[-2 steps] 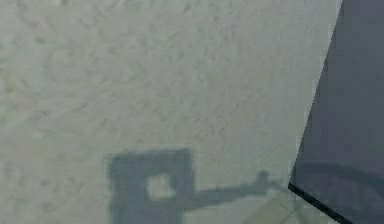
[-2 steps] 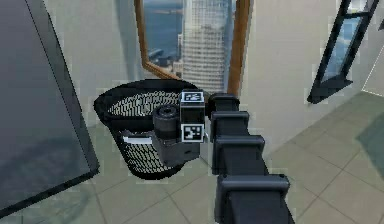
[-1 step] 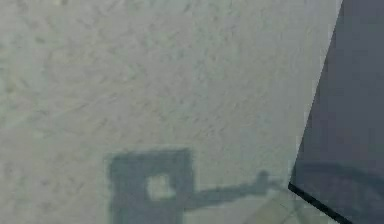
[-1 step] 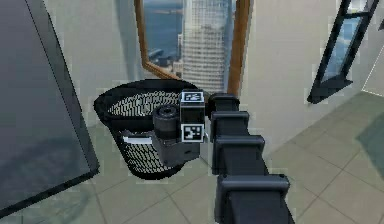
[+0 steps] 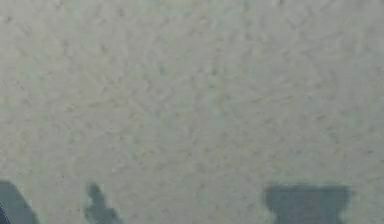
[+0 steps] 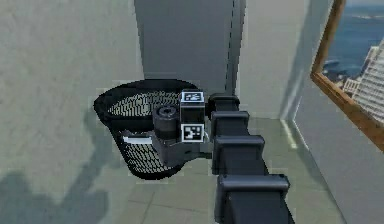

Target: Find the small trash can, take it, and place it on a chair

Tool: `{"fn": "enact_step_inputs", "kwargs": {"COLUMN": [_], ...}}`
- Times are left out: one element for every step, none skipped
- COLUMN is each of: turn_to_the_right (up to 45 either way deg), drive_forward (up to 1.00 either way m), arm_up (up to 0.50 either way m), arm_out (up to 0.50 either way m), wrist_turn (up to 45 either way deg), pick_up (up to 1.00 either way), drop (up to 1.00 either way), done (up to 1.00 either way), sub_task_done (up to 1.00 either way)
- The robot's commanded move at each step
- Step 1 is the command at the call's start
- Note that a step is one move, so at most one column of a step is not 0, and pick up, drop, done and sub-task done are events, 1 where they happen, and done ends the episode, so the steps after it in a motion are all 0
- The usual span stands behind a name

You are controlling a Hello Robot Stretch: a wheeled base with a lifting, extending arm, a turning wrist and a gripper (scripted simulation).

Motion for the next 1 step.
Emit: {"fn": "enact_step_inputs", "kwargs": {"turn_to_the_right": [-21.0], "drive_forward": [0.0], "arm_up": [0.0], "arm_out": [0.0], "wrist_turn": [0.0], "pick_up": [0.0], "drop": [0.0], "done": [0.0], "sub_task_done": [0.0]}}
